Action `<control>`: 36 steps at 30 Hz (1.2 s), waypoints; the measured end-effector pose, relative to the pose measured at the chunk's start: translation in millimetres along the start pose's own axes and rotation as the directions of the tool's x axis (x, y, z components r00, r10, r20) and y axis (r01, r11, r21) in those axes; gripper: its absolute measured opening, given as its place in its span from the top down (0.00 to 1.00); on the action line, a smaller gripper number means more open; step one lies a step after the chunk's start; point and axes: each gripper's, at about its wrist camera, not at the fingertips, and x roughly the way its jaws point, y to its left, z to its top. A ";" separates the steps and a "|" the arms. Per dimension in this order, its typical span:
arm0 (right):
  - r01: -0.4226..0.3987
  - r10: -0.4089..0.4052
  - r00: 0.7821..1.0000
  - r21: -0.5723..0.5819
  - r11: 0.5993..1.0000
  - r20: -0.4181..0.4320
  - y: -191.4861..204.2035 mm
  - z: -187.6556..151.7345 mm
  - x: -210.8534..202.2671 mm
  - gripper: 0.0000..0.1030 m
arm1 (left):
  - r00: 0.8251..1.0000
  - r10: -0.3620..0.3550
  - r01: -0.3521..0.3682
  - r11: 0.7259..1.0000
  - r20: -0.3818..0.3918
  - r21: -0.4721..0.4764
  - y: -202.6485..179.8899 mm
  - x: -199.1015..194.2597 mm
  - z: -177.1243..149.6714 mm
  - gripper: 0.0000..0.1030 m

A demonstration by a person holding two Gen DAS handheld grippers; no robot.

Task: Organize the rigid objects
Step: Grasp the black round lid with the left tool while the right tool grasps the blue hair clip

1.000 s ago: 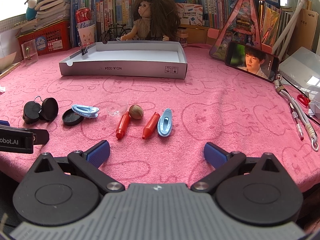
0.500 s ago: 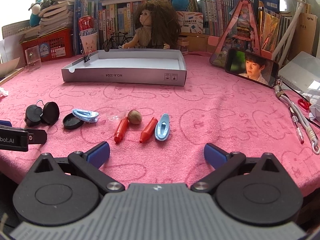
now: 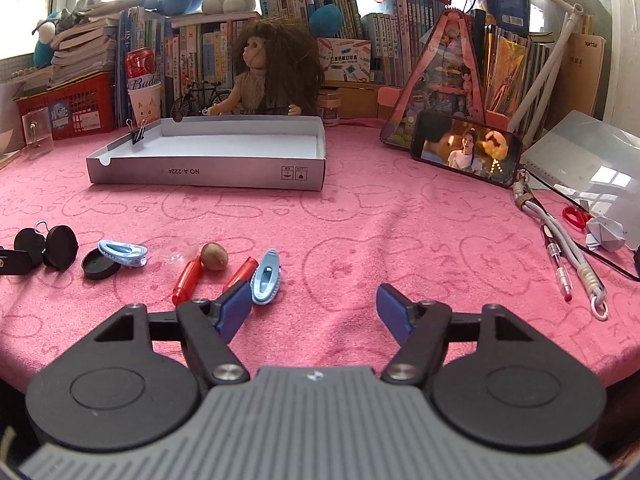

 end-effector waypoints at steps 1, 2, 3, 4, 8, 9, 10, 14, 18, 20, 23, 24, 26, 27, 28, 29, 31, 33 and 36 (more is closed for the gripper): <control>-0.003 0.003 1.000 -0.003 1.000 -0.001 1.0 0.1 0.8 0.25 | 1.000 0.005 -0.005 1.000 0.013 -0.001 0.2 -1.6 0.3 0.62; -0.004 0.004 1.000 -0.006 1.000 -0.001 1.4 0.3 1.7 0.25 | 1.000 0.010 -0.010 1.000 0.030 0.000 0.5 -3.5 0.8 0.63; -0.004 0.004 1.000 -0.006 1.000 -0.001 1.4 0.7 2.4 0.25 | 0.999 0.014 -0.015 1.000 0.049 0.003 1.1 -5.7 1.8 0.64; -0.004 0.004 1.000 -0.005 1.000 0.000 1.6 0.8 3.1 0.25 | 0.998 0.017 -0.017 1.000 0.065 0.005 1.4 -7.3 2.9 0.65; -0.001 0.001 1.000 0.001 1.000 -0.004 1.6 2.3 7.0 0.25 | 0.997 -0.048 0.047 0.999 0.056 0.013 -1.0 -3.3 6.0 0.70; -0.001 0.001 1.000 0.002 1.000 -0.004 1.5 2.6 7.3 0.25 | 0.997 -0.068 0.067 0.998 0.048 0.013 -2.4 -1.6 6.0 0.71; -0.001 0.001 1.000 0.002 1.000 -0.001 1.4 2.6 6.9 0.25 | 0.995 -0.086 0.085 0.996 0.047 0.017 -4.7 -0.6 5.5 0.71; 0.001 -0.001 1.000 0.001 1.000 0.003 0.7 3.4 6.9 0.25 | 0.987 -0.154 0.151 0.987 0.044 0.051 -15.4 -1.5 2.6 0.71; 0.000 0.000 1.000 0.007 1.000 -0.001 0.7 3.5 8.4 0.25 | 0.978 -0.203 0.200 0.977 0.039 0.068 -22.1 -3.3 0.0 0.71; -0.001 0.001 1.000 0.010 1.000 -0.001 0.3 3.2 8.5 0.25 | 0.983 -0.176 0.173 0.983 0.052 0.058 -21.4 -4.2 -0.3 0.71; 0.000 0.000 1.000 0.009 1.000 -0.001 0.2 3.5 8.5 0.25 | 0.990 -0.098 0.096 0.995 0.103 0.024 -13.7 -7.6 2.2 0.71; -0.001 0.001 1.000 0.010 1.000 -0.001 0.3 3.4 8.5 0.25 | 0.990 -0.073 0.072 0.997 0.118 0.017 -10.7 -8.6 3.1 0.71; -0.001 0.001 1.000 0.014 1.000 -0.005 -0.1 3.1 9.3 0.25 | 0.992 -0.027 0.023 0.999 0.125 0.029 -6.1 -6.5 5.1 0.71; -0.002 0.002 1.000 0.016 1.000 -0.007 -0.4 3.1 10.0 0.25 | 0.993 -0.018 0.013 0.999 0.120 0.043 -5.5 -4.7 5.1 0.71; -0.003 0.003 1.000 0.018 1.000 -0.009 -0.2 3.0 10.4 0.25 | 0.994 -0.018 0.013 0.999 0.111 0.051 -4.5 -2.6 5.5 0.71; -0.003 0.004 1.000 0.018 1.000 -0.011 -0.7 2.8 11.0 0.26 | 0.994 -0.027 0.021 0.998 0.104 0.056 -4.1 -0.8 5.1 0.71; -0.003 0.003 1.000 0.015 1.000 -0.013 -0.5 2.4 11.7 0.26 | 0.994 -0.050 0.043 0.996 0.096 0.075 -6.2 2.8 4.7 0.74; -0.003 0.004 1.000 0.012 1.000 -0.014 -0.6 3.0 12.0 0.26 | 0.994 -0.054 0.044 0.994 0.095 0.103 -9.9 6.3 4.9 0.75; -0.002 0.003 1.000 0.012 1.000 -0.015 -0.6 3.4 12.7 0.26 | 0.993 -0.056 0.041 0.989 0.102 0.139 -17.9 11.5 5.1 0.77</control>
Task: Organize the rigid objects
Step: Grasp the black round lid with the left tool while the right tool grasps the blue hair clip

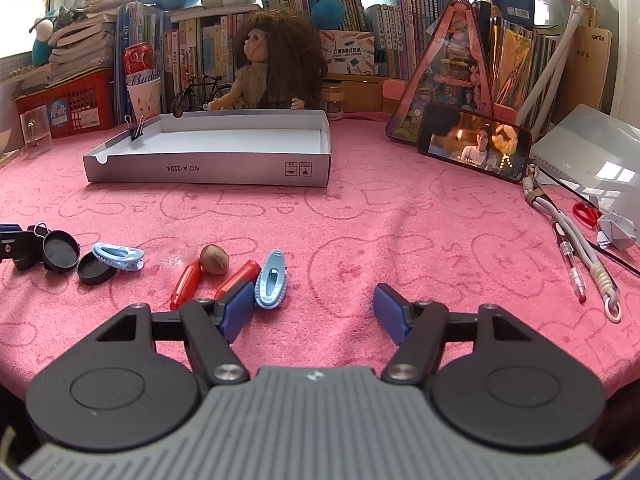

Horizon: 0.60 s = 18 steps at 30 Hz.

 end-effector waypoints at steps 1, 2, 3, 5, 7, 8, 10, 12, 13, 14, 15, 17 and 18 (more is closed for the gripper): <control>0.000 0.000 1.000 0.000 1.000 0.000 0.1 0.2 0.2 0.26 | 1.000 -0.002 0.002 1.000 0.005 0.010 -2.3 1.7 1.2 0.77; 0.000 0.000 1.000 0.000 1.000 0.000 0.1 0.2 -0.1 0.26 | 1.000 -0.003 0.003 1.000 0.009 0.018 -4.4 3.0 2.3 0.77; 0.000 0.000 1.000 0.000 1.000 0.000 0.1 0.2 0.0 0.26 | 1.000 -0.003 0.003 1.000 0.013 0.022 -5.2 4.2 3.1 0.77; 0.000 0.000 1.000 0.000 1.000 0.000 -0.3 0.5 0.4 0.26 | 1.000 -0.009 0.008 1.000 0.022 0.030 -7.5 6.5 5.7 0.77; 0.000 0.000 1.000 0.001 1.000 0.000 -0.5 0.7 0.9 0.26 | 0.999 -0.024 0.023 0.999 0.030 0.034 -7.8 6.8 7.3 0.77; 0.000 0.000 1.000 -0.001 1.000 0.000 -0.4 0.7 0.7 0.26 | 0.999 -0.030 0.029 0.999 0.028 0.032 -7.6 7.7 7.9 0.77; 0.000 0.000 1.000 0.000 1.000 0.000 -0.4 0.8 1.0 0.26 | 0.999 -0.038 0.037 0.999 0.004 0.012 -5.2 12.7 8.0 0.77; 0.000 0.000 1.000 -0.001 1.000 0.000 -0.3 0.8 1.0 0.26 | 1.000 -0.025 0.025 1.000 -0.014 0.000 -3.1 18.4 7.9 0.77; -0.001 0.001 1.000 -0.002 1.000 0.000 -0.8 1.1 1.7 0.26 | 1.000 -0.014 0.014 1.000 -0.016 0.001 -1.9 21.3 8.8 0.77; -0.001 0.001 1.000 -0.003 1.000 -0.001 -1.5 1.3 2.4 0.26 | 1.000 -0.010 0.010 1.000 -0.012 0.000 -1.2 22.4 9.3 0.77; -0.001 0.001 1.000 -0.002 1.000 -0.001 -2.1 1.4 3.1 0.26 | 1.000 -0.009 0.009 1.000 -0.010 -0.003 -0.5 23.1 10.2 0.77; -0.001 0.001 1.000 -0.003 1.000 -0.001 -1.7 1.4 2.8 0.26 | 1.000 -0.011 0.011 1.000 -0.004 -0.012 0.5 25.1 12.0 0.76; 0.000 0.000 1.000 -0.002 1.000 -0.001 -1.6 1.4 2.6 0.26 | 1.000 -0.011 0.011 1.000 -0.003 -0.012 0.4 26.3 12.3 0.76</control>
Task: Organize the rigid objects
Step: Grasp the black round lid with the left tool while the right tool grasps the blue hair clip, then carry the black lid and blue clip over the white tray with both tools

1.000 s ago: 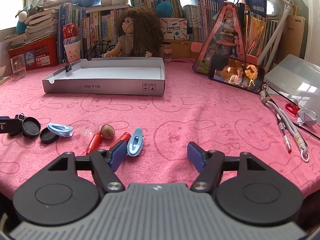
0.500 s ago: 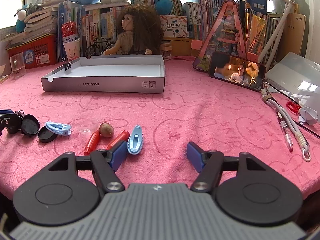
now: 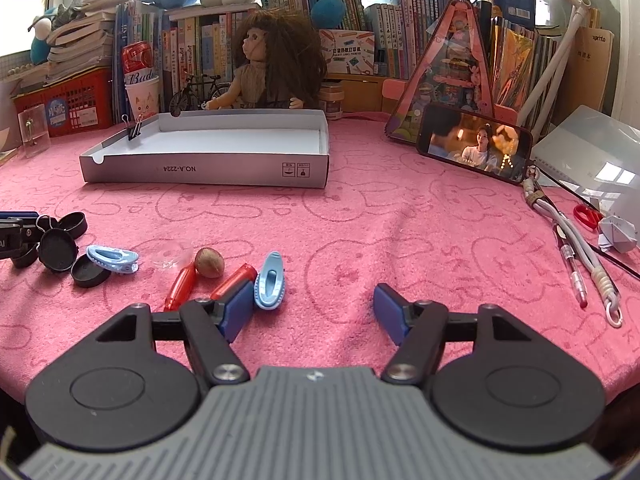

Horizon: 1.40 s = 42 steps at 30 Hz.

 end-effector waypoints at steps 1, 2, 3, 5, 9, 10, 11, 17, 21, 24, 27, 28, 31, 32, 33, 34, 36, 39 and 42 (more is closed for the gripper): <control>0.000 0.000 1.000 0.001 1.000 0.000 -0.3 0.0 0.1 0.26 | 1.000 0.001 -0.001 1.000 -0.002 0.001 -0.8 1.8 0.4 0.76; -0.001 0.001 1.000 0.001 1.000 0.001 -0.1 0.0 -0.1 0.26 | 1.000 0.003 -0.003 1.000 -0.003 0.001 -1.6 3.4 0.5 0.76; -0.004 0.004 1.000 0.002 1.000 0.001 -0.5 0.8 0.6 0.26 | 1.000 0.007 -0.007 1.000 -0.005 0.001 -2.1 5.1 0.3 0.76; -0.007 0.007 1.000 0.003 1.000 0.003 -1.0 1.2 1.0 0.28 | 1.000 0.011 -0.011 1.000 -0.003 0.001 -3.9 7.7 0.4 0.76; -0.020 0.020 1.000 0.010 1.000 0.014 -1.0 1.9 0.5 0.38 | 1.000 0.021 -0.021 1.000 0.001 -0.002 -5.5 11.1 1.6 0.75; -0.023 0.023 1.000 0.008 1.000 0.019 0.3 1.7 -0.3 0.42 | 1.000 0.024 -0.024 1.000 0.001 -0.006 -5.5 11.8 2.2 0.75; -0.025 0.025 0.999 0.003 1.000 0.023 1.8 1.2 -1.3 0.43 | 1.000 0.026 -0.026 1.000 0.002 -0.009 -5.4 12.4 2.6 0.75; -0.037 0.038 0.998 -0.014 0.999 0.045 8.4 1.6 -2.7 0.52 | 0.997 0.075 -0.074 0.997 0.013 -0.026 -2.8 13.4 2.4 0.74; -0.044 0.044 0.998 -0.013 0.999 0.040 10.4 1.5 -0.2 0.59 | 0.996 0.085 -0.085 0.996 0.019 -0.017 -2.0 14.6 2.2 0.74; -0.050 0.050 0.998 -0.017 0.999 0.036 12.6 1.3 0.6 0.62 | 0.997 0.074 -0.073 0.997 0.018 -0.011 -3.6 17.5 4.5 0.74; -0.055 0.056 0.998 -0.022 0.998 0.038 14.9 0.8 0.3 0.62 | 0.999 0.053 -0.053 0.998 0.010 -0.020 -4.2 21.3 7.0 0.73; -0.057 0.058 0.998 -0.022 0.998 0.037 15.2 0.9 0.4 0.62 | 0.999 0.052 -0.052 0.998 0.010 -0.022 -4.9 22.5 7.7 0.72; -0.061 0.062 0.997 -0.021 0.998 0.038 16.3 1.8 0.8 0.62 | 0.998 0.057 -0.056 0.998 0.013 -0.022 -6.3 25.0 10.2 0.70; -0.063 0.064 0.997 -0.021 0.998 0.038 16.7 2.5 1.0 0.62 | 0.998 0.055 -0.054 0.998 0.011 -0.028 -5.9 25.7 11.0 0.68; -0.065 0.066 0.997 -0.021 0.998 0.039 17.1 2.5 1.1 0.62 | 0.999 0.049 -0.049 0.998 0.009 -0.037 -4.9 26.1 11.7 0.66; -0.067 0.068 0.997 -0.022 0.998 0.039 17.6 2.6 1.1 0.62 | 0.999 0.039 -0.038 0.998 0.006 -0.047 -3.6 26.2 12.1 0.61; -0.070 0.071 0.997 -0.022 0.997 0.039 18.6 2.7 1.6 0.62 | 1.000 0.008 -0.009 0.998 -0.014 -0.069 0.0 27.5 12.0 0.54; -0.073 0.074 0.997 -0.022 0.997 0.037 19.1 2.9 2.1 0.62 | 1.000 -0.011 0.008 0.994 -0.025 -0.107 5.8 28.6 10.6 0.53; -0.073 0.074 0.997 -0.022 0.997 0.038 19.4 3.0 2.0 0.62 | 0.999 -0.020 0.016 0.992 -0.034 -0.123 9.4 30.0 11.2 0.52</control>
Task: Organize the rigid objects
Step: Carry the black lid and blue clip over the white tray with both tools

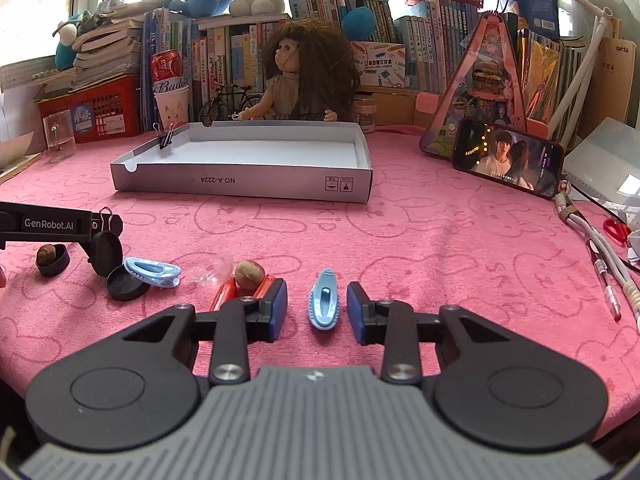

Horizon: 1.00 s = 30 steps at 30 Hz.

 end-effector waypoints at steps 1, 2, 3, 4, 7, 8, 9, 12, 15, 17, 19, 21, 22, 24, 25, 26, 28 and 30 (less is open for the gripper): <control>0.000 0.000 1.000 0.000 1.000 0.000 0.1 0.1 0.1 0.62 | 1.000 -0.007 0.007 1.000 -0.005 -0.012 1.6 0.6 0.6 0.52; 0.001 -0.001 1.000 -0.001 1.000 0.001 -0.1 0.2 0.2 0.62 | 1.000 -0.014 0.014 1.000 -0.012 -0.024 3.6 1.5 1.4 0.53; 0.001 -0.001 1.000 0.000 1.000 0.002 -0.1 0.4 0.4 0.63 | 1.000 -0.021 0.020 0.999 -0.019 -0.040 6.1 2.5 2.3 0.53; 0.002 -0.002 1.000 0.000 1.000 0.003 -0.1 0.4 0.4 0.63 | 0.999 -0.029 0.028 0.998 -0.027 -0.061 8.5 3.7 3.3 0.54; 0.005 -0.005 1.000 0.004 1.000 0.004 -1.6 0.4 0.4 0.66 | 0.999 -0.028 0.026 0.996 -0.029 -0.080 11.6 5.3 4.9 0.60; 0.007 -0.007 1.000 0.006 1.000 0.006 -2.2 0.5 0.1 0.66 | 0.999 -0.025 0.022 0.996 -0.029 -0.081 11.9 5.5 5.0 0.62; 0.009 -0.009 1.000 0.007 1.000 0.007 -2.5 0.5 0.0 0.67 | 0.999 -0.023 0.020 0.996 -0.029 -0.083 12.5 5.6 5.0 0.63; 0.012 -0.012 1.000 0.010 1.000 0.006 -4.1 0.6 -0.4 0.67 | 0.999 -0.019 0.017 0.997 -0.027 -0.070 12.6 5.2 4.1 0.64; 0.010 -0.010 1.000 0.011 1.000 0.002 -4.1 0.0 -0.5 0.67 | 1.000 -0.013 0.012 0.998 -0.021 -0.057 10.4 4.7 3.3 0.64; 0.008 -0.008 1.000 0.012 1.000 0.000 -3.4 -0.2 -0.3 0.68 | 1.000 -0.009 0.008 0.999 -0.020 -0.051 8.1 4.6 3.4 0.64; 0.006 -0.006 1.000 0.010 1.000 0.001 -2.4 -0.4 -0.9 0.70 | 1.000 0.000 -0.001 0.999 -0.022 -0.050 7.4 4.7 3.3 0.70; 0.002 -0.002 1.000 0.004 1.000 0.001 -1.1 -0.3 -1.4 0.74 | 1.000 0.009 -0.010 0.999 -0.022 -0.046 6.4 3.0 2.8 0.70; 0.003 -0.003 1.000 0.001 1.000 0.001 -0.6 -0.1 -1.5 0.77 | 1.000 0.012 -0.013 0.999 -0.021 -0.050 6.3 2.1 2.3 0.71; 0.007 -0.007 1.000 -0.002 1.000 0.000 -0.8 0.2 -1.4 0.80 | 1.000 0.013 -0.015 0.998 -0.019 -0.058 6.7 0.4 1.8 0.71; 0.005 -0.005 1.000 0.001 1.000 0.000 -1.1 0.4 -1.7 0.80 | 1.000 0.013 -0.014 0.998 -0.016 -0.059 6.6 -0.4 2.4 0.71; 0.004 -0.004 1.000 0.002 1.000 0.002 -1.2 0.6 -1.9 0.80 | 1.000 0.014 -0.014 0.998 -0.013 -0.057 6.5 -1.3 2.7 0.71; 0.008 -0.008 1.000 0.002 1.000 0.010 -1.4 1.5 -3.2 0.80 | 1.000 0.015 -0.015 0.999 -0.005 -0.050 6.1 -3.8 3.8 0.71; 0.008 -0.008 1.000 0.001 1.000 0.017 -2.2 2.8 -4.5 0.80 | 1.000 0.017 -0.017 0.999 0.007 -0.047 5.4 -6.9 6.0 0.71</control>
